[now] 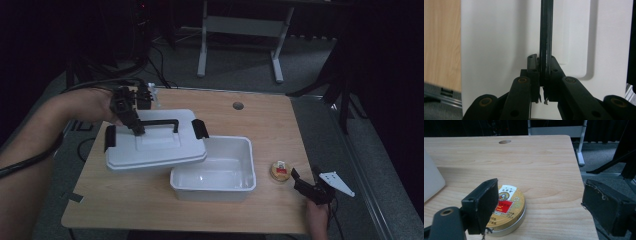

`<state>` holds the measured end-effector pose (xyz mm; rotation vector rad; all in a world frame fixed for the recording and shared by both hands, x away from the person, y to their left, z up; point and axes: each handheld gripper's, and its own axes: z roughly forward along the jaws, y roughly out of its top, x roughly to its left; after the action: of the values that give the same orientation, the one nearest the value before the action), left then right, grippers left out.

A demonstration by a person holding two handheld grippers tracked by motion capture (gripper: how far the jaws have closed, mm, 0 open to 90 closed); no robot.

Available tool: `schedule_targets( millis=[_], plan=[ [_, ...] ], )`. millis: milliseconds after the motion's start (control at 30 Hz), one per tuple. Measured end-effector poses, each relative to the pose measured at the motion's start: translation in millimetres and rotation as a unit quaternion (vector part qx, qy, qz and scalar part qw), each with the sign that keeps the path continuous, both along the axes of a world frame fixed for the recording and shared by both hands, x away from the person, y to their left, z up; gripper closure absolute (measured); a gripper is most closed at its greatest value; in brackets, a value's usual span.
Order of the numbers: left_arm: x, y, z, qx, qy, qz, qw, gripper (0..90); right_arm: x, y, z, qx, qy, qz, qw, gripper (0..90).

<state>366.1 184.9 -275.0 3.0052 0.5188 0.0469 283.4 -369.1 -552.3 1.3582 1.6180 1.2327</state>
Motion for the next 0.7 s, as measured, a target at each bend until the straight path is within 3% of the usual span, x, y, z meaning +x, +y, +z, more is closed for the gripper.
schedule_targets(
  millis=[267, 467, 700],
  plan=[
    [-10.1, 50.8, -2.0, -0.014, -0.002, 0.052, 0.9986, 83.7, 0.3, 0.4, 0.0, -0.002, 0.001, -0.002, 1.0000, 13.5],
    [-14.9, 80.2, -16.8, -0.008, 0.008, 0.080, 0.9967, 83.8, 0.1, 1.0, 0.0, -0.005, -0.001, -0.001, 1.0000, 13.4],
    [-13.8, 103.0, -38.3, -0.009, 0.018, 0.107, 0.9941, 83.7, -0.8, 0.1, 0.0, -0.002, -0.007, -0.005, 1.0000, 13.2]
  ],
)
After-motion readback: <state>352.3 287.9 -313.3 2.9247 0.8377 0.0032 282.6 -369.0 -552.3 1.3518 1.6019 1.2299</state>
